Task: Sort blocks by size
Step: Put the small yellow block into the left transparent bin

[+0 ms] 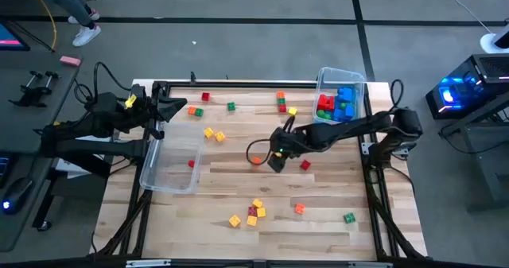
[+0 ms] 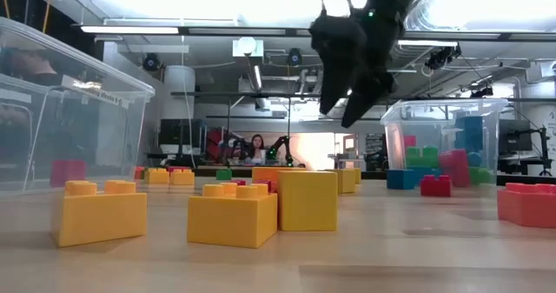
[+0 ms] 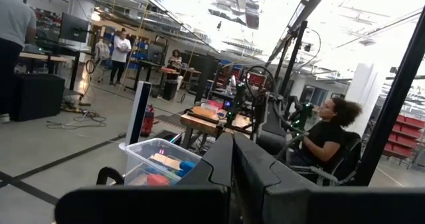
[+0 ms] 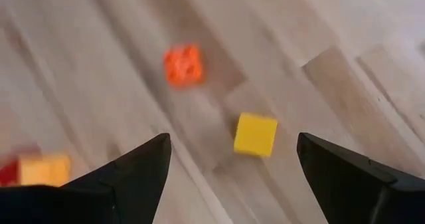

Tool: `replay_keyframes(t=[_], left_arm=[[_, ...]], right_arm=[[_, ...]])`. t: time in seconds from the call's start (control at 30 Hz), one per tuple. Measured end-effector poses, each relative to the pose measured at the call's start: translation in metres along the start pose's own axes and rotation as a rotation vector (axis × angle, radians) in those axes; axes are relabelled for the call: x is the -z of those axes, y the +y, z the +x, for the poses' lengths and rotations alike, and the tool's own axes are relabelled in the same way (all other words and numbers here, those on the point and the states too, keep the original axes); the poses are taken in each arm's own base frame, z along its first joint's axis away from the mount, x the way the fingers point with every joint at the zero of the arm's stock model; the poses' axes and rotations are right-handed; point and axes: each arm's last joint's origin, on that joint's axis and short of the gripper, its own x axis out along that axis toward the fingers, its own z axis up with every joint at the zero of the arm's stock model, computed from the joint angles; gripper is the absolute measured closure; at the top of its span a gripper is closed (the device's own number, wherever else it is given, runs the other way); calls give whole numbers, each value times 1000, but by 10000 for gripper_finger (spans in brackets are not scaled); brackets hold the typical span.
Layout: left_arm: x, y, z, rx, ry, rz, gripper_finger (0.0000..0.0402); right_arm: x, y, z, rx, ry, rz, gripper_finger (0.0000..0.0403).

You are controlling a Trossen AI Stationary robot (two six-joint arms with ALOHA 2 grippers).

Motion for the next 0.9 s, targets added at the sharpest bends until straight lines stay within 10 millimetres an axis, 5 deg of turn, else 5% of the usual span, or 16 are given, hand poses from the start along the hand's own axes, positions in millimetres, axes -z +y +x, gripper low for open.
replay_keyframes(t=[0.37,0.9], left_arm=[[0,0,0,0,2,0,401],[0,0,0,-13,3,0,401]], right_arm=[[4,-14,49,76,128,63,80],[14,-10,79,110,173,66,109]])
